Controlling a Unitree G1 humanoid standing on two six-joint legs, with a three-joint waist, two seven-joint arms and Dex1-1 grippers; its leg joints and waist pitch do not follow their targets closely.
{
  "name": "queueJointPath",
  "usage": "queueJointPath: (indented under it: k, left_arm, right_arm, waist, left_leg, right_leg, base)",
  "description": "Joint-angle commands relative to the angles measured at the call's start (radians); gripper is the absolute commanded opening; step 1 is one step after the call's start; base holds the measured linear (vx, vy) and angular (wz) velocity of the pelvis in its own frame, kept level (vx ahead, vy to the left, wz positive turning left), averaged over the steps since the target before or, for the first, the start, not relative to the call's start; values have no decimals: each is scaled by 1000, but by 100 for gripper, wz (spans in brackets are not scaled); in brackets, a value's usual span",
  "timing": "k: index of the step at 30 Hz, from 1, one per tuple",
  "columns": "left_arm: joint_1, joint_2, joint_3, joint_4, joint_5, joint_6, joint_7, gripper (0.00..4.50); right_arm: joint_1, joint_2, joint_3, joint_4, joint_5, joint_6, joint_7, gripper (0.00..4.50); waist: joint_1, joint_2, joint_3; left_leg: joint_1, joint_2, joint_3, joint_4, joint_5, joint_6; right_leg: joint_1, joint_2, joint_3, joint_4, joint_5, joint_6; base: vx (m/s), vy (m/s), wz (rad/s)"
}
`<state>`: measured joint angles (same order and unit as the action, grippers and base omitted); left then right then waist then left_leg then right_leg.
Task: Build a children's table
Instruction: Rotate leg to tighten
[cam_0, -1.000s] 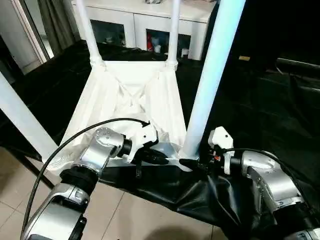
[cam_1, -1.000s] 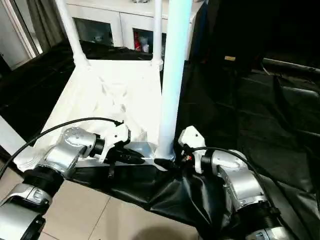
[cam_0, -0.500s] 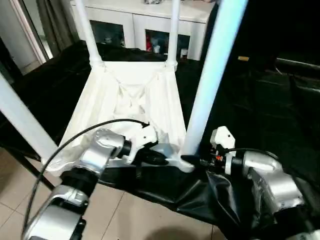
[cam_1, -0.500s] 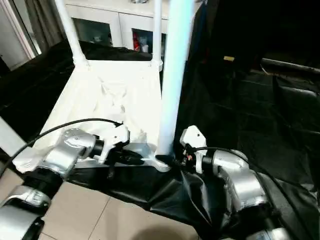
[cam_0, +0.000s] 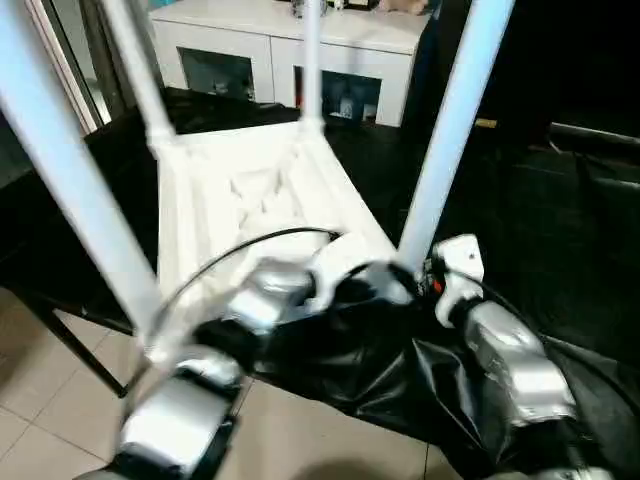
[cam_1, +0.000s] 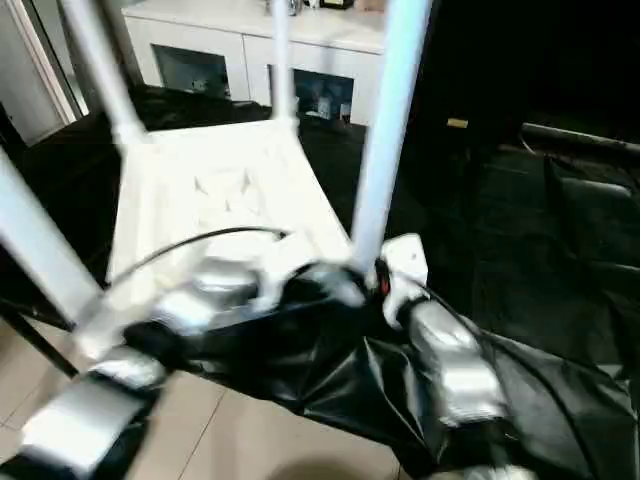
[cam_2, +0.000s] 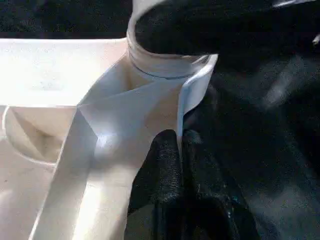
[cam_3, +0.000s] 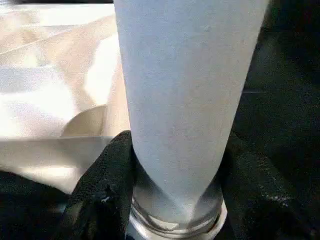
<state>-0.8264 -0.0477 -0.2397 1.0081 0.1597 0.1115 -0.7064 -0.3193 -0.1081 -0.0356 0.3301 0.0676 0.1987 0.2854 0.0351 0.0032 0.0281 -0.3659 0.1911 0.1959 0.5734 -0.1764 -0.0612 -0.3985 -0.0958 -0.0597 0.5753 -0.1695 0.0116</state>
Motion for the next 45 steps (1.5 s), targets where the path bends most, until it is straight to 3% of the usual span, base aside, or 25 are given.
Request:
queueJointPath:
  k: [1, 5, 7, 8, 9, 11, 12, 15, 18, 22, 23, 35, 42, 45]
  left_arm:
    - [-24, -58, 36, 24, -23, -27, 99, 0]
    - [-26, -41, 32, 36, -23, -60, 65, 0]
    - [-18, -19, 29, 27, -32, -90, 14, 0]
    - [-12, -5, 28, 18, -38, -96, -19, 0]
    - [-1, 16, 23, 4, -46, -119, -77, 0]
    - [8, 30, 20, -8, -51, -120, -113, 0]
    - [31, 65, 9, -43, -60, -136, -195, 0]
    - [61, 104, 3, -89, -85, -138, -307, 0]
    - [104, 162, -1, -156, -124, -131, -445, 0]
    - [132, 209, 3, -200, -141, -118, -528, 0]
    - [139, 217, 5, -209, -144, -115, -539, 0]
    - [180, 272, 24, -267, -152, -86, -579, 0]
    - [180, 264, 19, -273, -148, -72, -566, 0]
    - [152, 229, 26, -223, -114, -75, -451, 0]
  right_arm:
    - [4, 78, 93, 26, 16, 26, 23, 204]
    - [3, 70, 81, 6, 29, -3, 68, 204]
    - [12, 42, 81, -26, 54, -28, 145, 204]
    - [18, 22, 80, -45, 75, -30, 192, 204]
    - [24, -11, 80, -64, 95, -30, 251, 257]
    - [25, -35, 85, -69, 100, -25, 286, 271]
    - [27, -87, 92, -78, 108, -25, 358, 277]
    - [28, -145, 107, -90, 107, -24, 421, 314]
    - [33, -210, 125, -115, 123, -20, 535, 314]
    - [38, -252, 135, -134, 161, 7, 650, 314]
    - [38, -261, 141, -135, 167, 9, 669, 285]
    - [21, -291, 172, -102, 172, -8, 758, 202]
    - [42, -275, 165, -97, 172, -17, 735, 193]
    - [59, -231, 146, -70, 128, -33, 607, 193]
  waist:
    - [0, -18, -44]
    - [1, -19, -46]
    - [2, -18, -45]
    - [2, -24, -46]
    - [7, -24, -45]
    - [8, -25, -45]
    - [10, -24, -45]
    - [9, -24, -44]
    - [8, -22, -44]
    - [10, -18, -44]
    - [13, -19, -45]
    - [23, -23, -46]
    - [23, -23, -46]
    - [22, -21, -46]
  left_leg:
    - [10, 28, -20, -69, -305, 46]
    - [5, 28, -18, -68, -282, 66]
    - [5, 28, -18, -69, -285, 72]
    - [2, 29, -18, -69, -280, 75]
    - [5, 29, -16, -67, -279, 85]
    - [0, 29, -17, -66, -267, 96]
    - [1, 30, -17, -66, -262, 101]
    - [-3, 33, -17, -68, -248, 102]
    - [2, 37, -16, -68, -253, 94]
    - [4, 41, -15, -68, -248, 100]
    - [4, 42, -15, -68, -247, 99]
    - [6, 40, -11, -66, -219, 87]
    - [5, 39, -11, -64, -210, 89]
    - [6, 38, -11, -65, -223, 79]
  right_leg:
    - [27, -47, 30, -96, -458, -122]
    - [33, -46, 30, -88, -384, -143]
    - [35, -48, 29, -90, -388, -146]
    - [37, -47, 29, -88, -385, -144]
    - [37, -49, 30, -90, -385, -146]
    - [41, -50, 29, -86, -382, -150]
    - [39, -51, 29, -87, -384, -150]
    - [43, -51, 29, -83, -375, -159]
    - [38, -51, 31, -81, -367, -182]
    - [37, -50, 33, -74, -321, -205]
    - [38, -51, 33, -71, -307, -211]
    - [37, -51, 35, -66, -300, -204]
    - [39, -50, 34, -64, -279, -211]
    - [36, -50, 34, -67, -305, -203]
  base:
    - [0, 0, 0]
    - [0, 0, 0]
    - [0, 0, 0]
    - [0, 0, 0]
    - [0, 0, 0]
    - [0, 0, 0]
    - [0, 0, 0]
    - [0, 0, 0]
    - [0, 0, 0]
    - [0, 0, 0]
    - [0, 0, 0]
    - [0, 0, 0]
    - [0, 0, 0]
    - [0, 0, 0]
